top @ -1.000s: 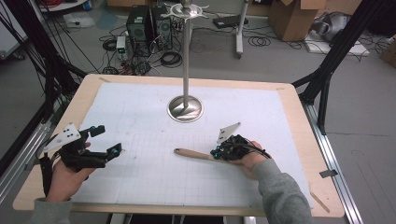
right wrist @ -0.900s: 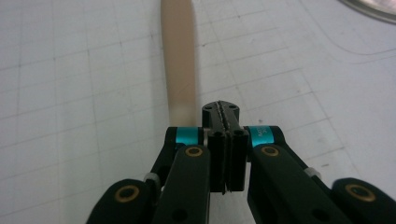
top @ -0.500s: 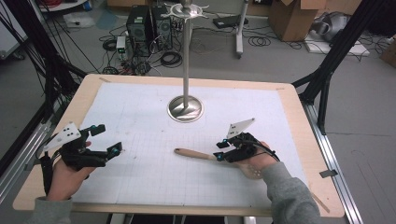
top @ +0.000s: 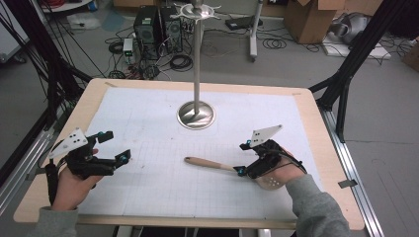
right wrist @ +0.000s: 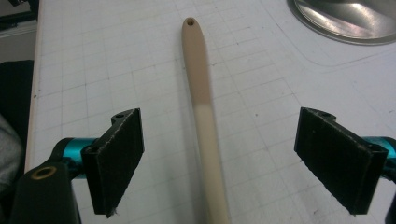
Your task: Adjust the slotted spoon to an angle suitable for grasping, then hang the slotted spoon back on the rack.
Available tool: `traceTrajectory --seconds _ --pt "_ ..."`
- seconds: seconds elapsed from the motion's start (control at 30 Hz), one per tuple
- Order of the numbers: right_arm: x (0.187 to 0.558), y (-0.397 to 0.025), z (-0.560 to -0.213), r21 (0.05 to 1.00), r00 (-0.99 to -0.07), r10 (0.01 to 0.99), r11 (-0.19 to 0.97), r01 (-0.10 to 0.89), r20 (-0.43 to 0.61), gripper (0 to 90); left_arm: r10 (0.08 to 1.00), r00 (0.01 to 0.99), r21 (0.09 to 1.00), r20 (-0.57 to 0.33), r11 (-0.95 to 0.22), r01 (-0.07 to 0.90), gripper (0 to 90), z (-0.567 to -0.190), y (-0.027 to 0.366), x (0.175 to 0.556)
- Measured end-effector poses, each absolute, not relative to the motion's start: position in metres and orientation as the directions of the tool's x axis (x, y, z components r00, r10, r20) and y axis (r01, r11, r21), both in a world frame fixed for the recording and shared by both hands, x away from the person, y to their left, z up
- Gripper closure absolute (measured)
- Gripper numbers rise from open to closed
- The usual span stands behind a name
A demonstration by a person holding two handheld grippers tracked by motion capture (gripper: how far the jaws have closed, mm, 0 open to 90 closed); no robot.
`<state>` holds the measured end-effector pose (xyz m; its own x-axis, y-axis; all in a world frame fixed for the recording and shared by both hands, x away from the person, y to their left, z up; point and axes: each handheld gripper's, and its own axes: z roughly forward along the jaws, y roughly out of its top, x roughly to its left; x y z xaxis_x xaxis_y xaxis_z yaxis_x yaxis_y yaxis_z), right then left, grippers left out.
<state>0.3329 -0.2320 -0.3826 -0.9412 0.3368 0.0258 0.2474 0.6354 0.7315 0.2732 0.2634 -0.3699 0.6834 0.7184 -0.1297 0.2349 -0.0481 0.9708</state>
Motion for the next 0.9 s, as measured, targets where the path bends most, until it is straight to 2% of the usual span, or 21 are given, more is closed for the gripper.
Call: traceTrajectory --seconds 0.43,0.9 --pt "0.329 -0.238 -0.382 0.71 -0.945 0.328 0.664 0.237 0.009 15.4 0.713 0.688 0.97 -0.13 -0.051 0.236 2.2 -0.37 0.26 0.275" --pt "0.332 -0.234 -0.393 0.625 -0.95 0.313 0.739 0.252 0.013 18.1 0.713 0.689 0.97 -0.131 -0.05 0.237 2.2 -0.371 0.26 0.274"
